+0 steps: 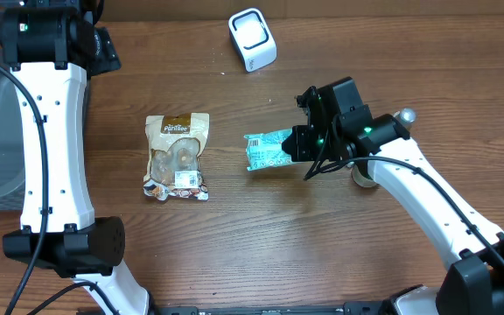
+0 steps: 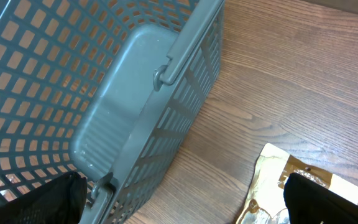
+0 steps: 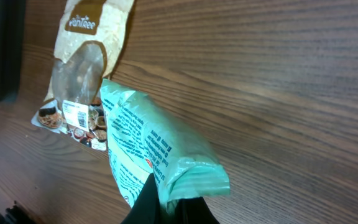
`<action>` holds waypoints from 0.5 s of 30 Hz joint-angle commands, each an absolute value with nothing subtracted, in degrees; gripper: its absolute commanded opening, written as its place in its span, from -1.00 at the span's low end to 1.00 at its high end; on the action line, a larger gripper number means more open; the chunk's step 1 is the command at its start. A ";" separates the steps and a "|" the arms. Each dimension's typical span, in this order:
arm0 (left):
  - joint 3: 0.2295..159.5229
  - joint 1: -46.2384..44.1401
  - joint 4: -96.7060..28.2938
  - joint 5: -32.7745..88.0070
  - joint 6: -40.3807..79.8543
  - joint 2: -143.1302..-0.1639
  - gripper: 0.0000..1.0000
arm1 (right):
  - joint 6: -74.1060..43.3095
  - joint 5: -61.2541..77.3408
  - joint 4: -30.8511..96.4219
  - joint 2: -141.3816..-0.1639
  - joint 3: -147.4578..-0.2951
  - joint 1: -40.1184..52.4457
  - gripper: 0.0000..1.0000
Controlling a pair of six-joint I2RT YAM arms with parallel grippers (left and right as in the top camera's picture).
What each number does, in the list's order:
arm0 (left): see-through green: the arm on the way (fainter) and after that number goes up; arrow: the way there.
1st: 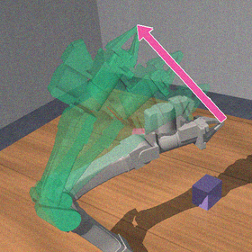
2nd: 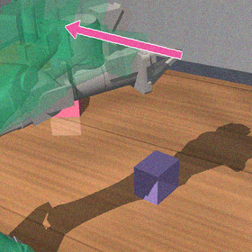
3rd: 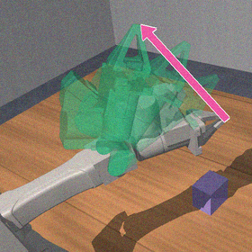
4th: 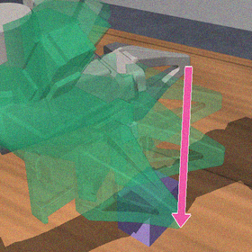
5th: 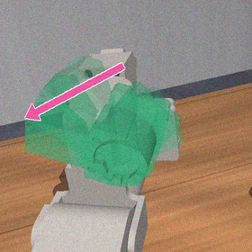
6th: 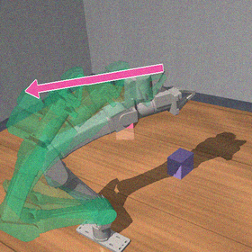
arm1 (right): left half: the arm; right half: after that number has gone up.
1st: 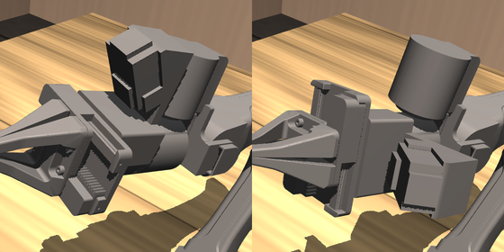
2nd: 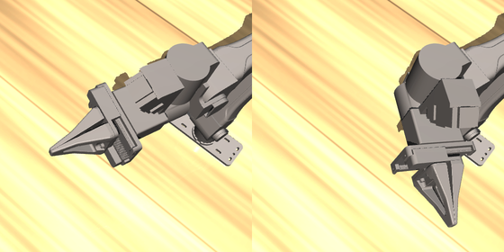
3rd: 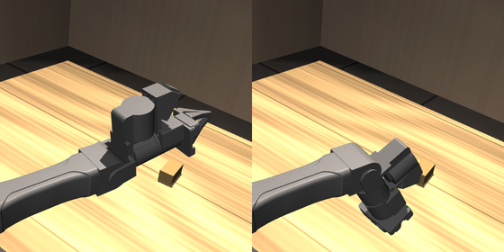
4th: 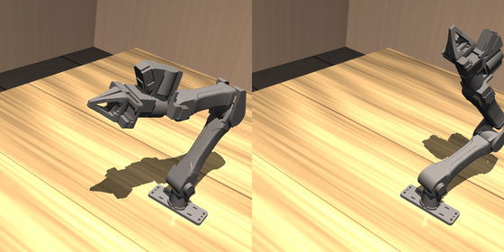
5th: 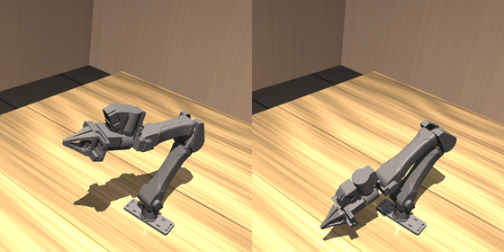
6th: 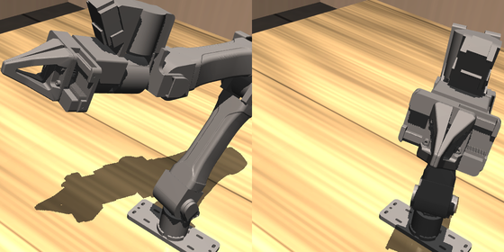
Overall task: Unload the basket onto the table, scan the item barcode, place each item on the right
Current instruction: 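Raise the wipes pack up toward the white scanner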
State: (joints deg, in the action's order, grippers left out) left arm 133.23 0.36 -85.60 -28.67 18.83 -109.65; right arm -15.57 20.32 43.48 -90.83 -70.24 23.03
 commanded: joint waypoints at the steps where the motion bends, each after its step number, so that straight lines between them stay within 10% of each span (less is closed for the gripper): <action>1: 134.30 -0.03 -85.47 -28.45 17.78 -109.40 0.99 | -14.98 20.16 44.40 -90.56 -76.55 23.24 -0.93; 15: 134.30 -0.03 -85.47 -28.45 17.78 -109.40 0.99 | -10.35 12.95 62.65 -90.56 -96.88 23.24 -0.93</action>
State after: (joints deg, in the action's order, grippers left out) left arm 133.23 0.36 -85.58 -28.69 18.83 -109.65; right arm -12.69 16.10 62.02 -90.89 -91.59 23.03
